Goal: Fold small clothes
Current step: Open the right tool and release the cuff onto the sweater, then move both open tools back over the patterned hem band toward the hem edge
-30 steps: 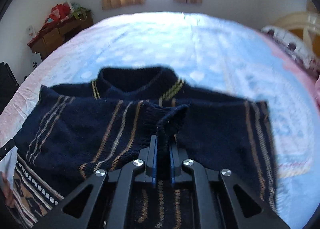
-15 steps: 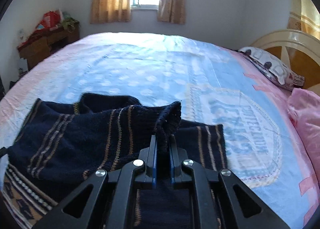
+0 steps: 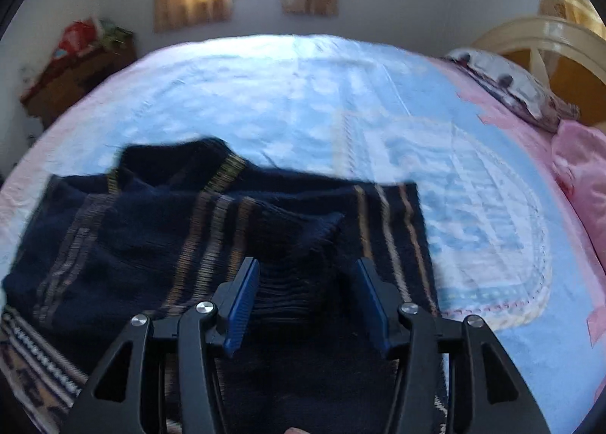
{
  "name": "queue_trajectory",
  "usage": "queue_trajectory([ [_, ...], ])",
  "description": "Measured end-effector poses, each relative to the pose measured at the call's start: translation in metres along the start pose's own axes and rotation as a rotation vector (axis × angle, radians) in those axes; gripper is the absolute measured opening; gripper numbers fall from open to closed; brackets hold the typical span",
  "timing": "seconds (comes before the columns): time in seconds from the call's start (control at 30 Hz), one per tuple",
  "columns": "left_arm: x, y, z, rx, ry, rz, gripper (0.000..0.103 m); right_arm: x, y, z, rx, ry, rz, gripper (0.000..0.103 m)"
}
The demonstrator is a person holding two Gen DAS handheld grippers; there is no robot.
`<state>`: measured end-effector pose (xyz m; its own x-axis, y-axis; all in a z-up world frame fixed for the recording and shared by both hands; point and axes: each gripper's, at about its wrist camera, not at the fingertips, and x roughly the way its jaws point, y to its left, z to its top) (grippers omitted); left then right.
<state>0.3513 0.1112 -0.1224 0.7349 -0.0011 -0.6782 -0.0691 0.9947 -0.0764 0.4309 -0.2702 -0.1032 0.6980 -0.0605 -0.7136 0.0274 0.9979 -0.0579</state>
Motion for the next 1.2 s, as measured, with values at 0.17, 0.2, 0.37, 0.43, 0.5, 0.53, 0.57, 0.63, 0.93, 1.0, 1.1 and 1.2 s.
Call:
queue_trajectory([
  [0.17,0.027,-0.013,-0.004,0.075,0.112,0.080,0.095,-0.007,0.035,0.000,-0.085,0.004,0.166,0.053],
  [0.2,0.031,-0.013,-0.007,0.088,0.135,0.101,0.095,-0.003,0.041,-0.003,-0.099,0.025,0.186,0.053],
  [0.37,0.031,-0.005,-0.018,0.068,0.133,0.110,0.103,0.018,0.056,-0.026,-0.172,0.097,0.152,0.053],
  [0.43,0.030,-0.005,-0.019,0.071,0.129,0.109,0.103,0.014,0.055,-0.029,-0.172,0.098,0.148,0.053],
  [0.5,0.029,-0.005,-0.021,0.071,0.126,0.106,0.103,0.012,0.055,-0.031,-0.172,0.100,0.147,0.053],
  [0.53,0.028,-0.006,-0.021,0.069,0.124,0.106,0.103,0.010,0.053,-0.032,-0.175,0.100,0.145,0.053],
  [0.57,0.026,-0.006,-0.022,0.068,0.120,0.106,0.103,0.008,0.054,-0.032,-0.175,0.099,0.143,0.053],
  [0.63,0.024,-0.007,-0.024,0.071,0.117,0.105,0.103,0.002,0.052,-0.032,-0.157,0.087,0.141,0.053],
  [0.93,0.025,-0.007,-0.024,0.072,0.119,0.104,0.103,-0.004,0.024,-0.052,-0.101,0.102,0.131,0.053],
  [1.0,0.025,-0.005,-0.024,0.063,0.125,0.095,0.103,-0.005,0.020,-0.053,-0.086,0.114,0.138,0.054],
  [1.1,0.022,-0.003,-0.026,0.050,0.135,0.085,0.103,-0.011,0.018,-0.051,-0.061,0.134,0.122,0.054],
  [1.2,0.019,-0.004,-0.030,0.058,0.141,0.081,0.103,-0.019,0.017,-0.059,-0.076,0.127,0.125,0.054],
])
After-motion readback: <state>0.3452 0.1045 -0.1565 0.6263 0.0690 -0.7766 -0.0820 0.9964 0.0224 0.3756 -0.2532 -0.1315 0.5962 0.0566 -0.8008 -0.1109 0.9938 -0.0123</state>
